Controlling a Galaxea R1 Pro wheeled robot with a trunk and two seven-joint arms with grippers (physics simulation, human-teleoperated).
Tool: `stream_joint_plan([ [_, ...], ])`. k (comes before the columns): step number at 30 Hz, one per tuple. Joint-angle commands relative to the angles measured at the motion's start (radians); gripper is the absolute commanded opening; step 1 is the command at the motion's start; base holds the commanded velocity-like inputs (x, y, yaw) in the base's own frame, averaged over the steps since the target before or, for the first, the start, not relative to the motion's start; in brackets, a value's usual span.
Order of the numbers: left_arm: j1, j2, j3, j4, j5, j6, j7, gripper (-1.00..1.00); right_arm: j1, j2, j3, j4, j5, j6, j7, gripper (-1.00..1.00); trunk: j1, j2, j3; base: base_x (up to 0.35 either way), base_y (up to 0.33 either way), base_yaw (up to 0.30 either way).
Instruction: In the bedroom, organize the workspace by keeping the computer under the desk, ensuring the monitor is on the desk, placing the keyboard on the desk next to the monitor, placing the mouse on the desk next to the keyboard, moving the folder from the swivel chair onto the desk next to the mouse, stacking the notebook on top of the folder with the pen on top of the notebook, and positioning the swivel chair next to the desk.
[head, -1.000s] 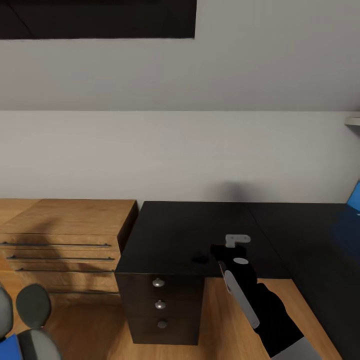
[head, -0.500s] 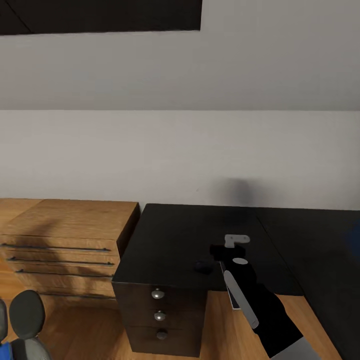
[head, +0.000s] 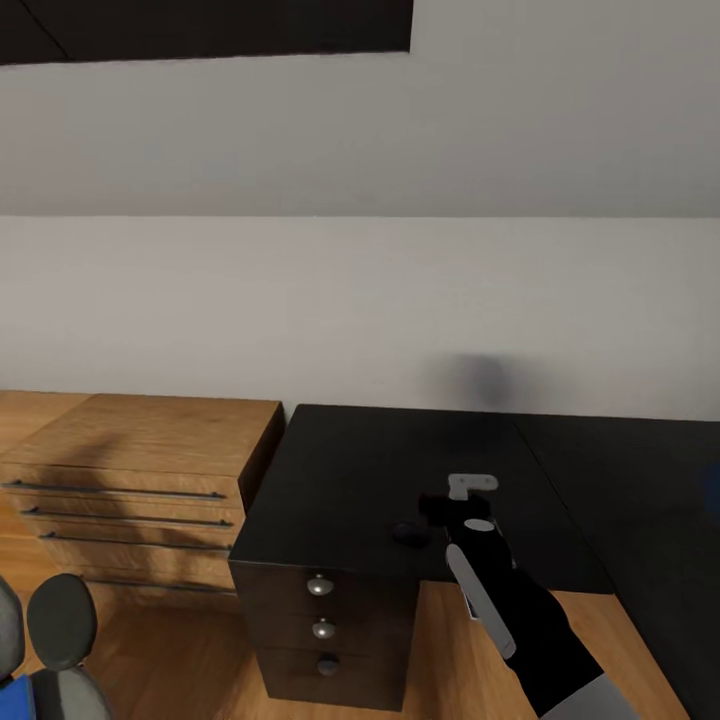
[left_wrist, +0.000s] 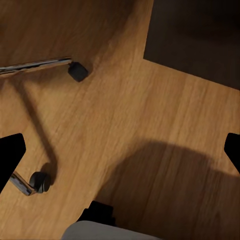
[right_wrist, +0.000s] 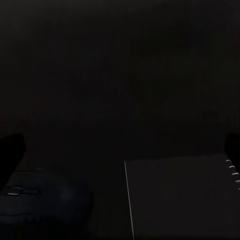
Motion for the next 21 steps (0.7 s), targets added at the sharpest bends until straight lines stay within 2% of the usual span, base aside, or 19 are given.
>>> stream_joint_plan([
  [1,0.001,0.0,0.001,-0.002,0.01,-0.002,-0.001,1.0,-0.001,0.0,0.007,0.003,-0.008,0.002,-0.009,1.0,0.0,-0.001,-0.002,0.0,0.0,0.001],
  [8,0.001,0.0,0.001,-0.002,0.01,-0.002,-0.001,1.0,-0.001,0.0,0.029,0.015,-0.007,0.001,-0.008,1.0,0.0,-0.001,-0.013,0.0,0.0,0.0],
  [21,0.001,0.0,0.001,-0.002,0.01,-0.002,-0.001,1.0,-0.001,-0.002,0.03,0.015,-0.007,0.0,-0.008,1.0,0.0,-0.001,-0.028,0.0,0.0,0.016],
])
